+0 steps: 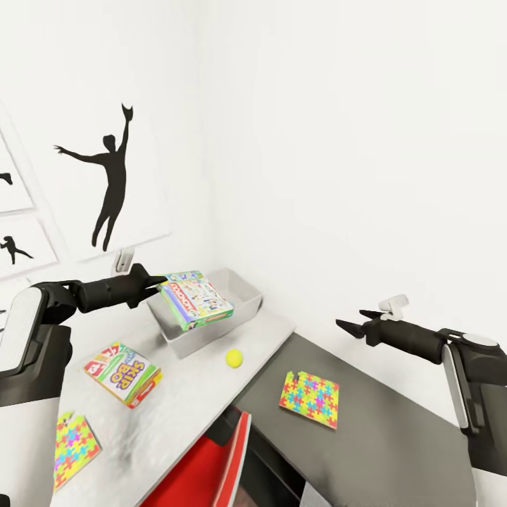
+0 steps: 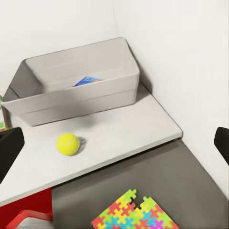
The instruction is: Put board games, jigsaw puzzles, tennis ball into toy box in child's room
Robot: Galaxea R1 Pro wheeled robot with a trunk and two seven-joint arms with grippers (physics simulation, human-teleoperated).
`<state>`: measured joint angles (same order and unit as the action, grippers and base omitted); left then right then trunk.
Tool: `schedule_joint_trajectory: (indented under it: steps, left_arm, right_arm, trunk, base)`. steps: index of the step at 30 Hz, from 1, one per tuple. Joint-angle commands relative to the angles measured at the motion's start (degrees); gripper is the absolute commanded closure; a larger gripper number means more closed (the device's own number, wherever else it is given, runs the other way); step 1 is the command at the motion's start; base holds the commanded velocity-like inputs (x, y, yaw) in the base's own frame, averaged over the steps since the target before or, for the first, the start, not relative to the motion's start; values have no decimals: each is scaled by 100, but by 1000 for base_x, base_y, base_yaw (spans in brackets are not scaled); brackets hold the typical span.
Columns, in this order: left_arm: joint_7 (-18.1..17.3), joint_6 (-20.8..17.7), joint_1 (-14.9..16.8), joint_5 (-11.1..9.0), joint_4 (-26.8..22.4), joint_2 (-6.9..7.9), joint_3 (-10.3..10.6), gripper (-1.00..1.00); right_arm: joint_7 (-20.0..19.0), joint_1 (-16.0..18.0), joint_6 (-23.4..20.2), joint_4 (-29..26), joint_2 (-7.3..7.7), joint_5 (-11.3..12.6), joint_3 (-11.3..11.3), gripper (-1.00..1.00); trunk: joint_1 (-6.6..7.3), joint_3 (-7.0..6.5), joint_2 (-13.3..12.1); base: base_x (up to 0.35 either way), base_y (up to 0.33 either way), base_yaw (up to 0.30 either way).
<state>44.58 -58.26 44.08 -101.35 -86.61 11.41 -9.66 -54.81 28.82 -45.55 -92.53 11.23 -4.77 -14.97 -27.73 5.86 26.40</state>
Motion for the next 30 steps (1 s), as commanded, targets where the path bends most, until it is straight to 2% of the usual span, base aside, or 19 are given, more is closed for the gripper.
schedule_joint_trajectory:
  steps: [1, 9, 15, 23, 30]
  left_arm:
    - [59, -3, 5, -78, -7, 1, -8, 100]
    - [87, -30, 0, -81, -7, 31, -17, 100]
    - [90, -56, -4, -95, -37, 153, -14, 100]
    - [95, -64, -35, -96, -56, 168, -10, 100]
    - [95, -64, -58, -94, -64, 168, -10, 100]
  right_arm:
    - [-55, 8, -24, -3, -3, -51, -6, -100]
    - [-56, 4, -24, -6, -5, -51, -6, -100]
    - [-56, 1, -24, -5, -6, -51, -6, -100]
    - [-56, -13, -8, -6, -10, -51, -14, -100]
    - [-56, -15, -14, -8, -8, -51, -14, -100]
  trunk:
    - [-3, 12, 13]
    - [-3, 12, 13]
    - [-3, 12, 13]
    - [-3, 12, 13]
    - [-3, 12, 13]
  base:
    - [0, 0, -295]
    - [0, 0, -295]
    - [93, 81, -282]
    - [178, 179, -59]
    - [23, 24, -239]
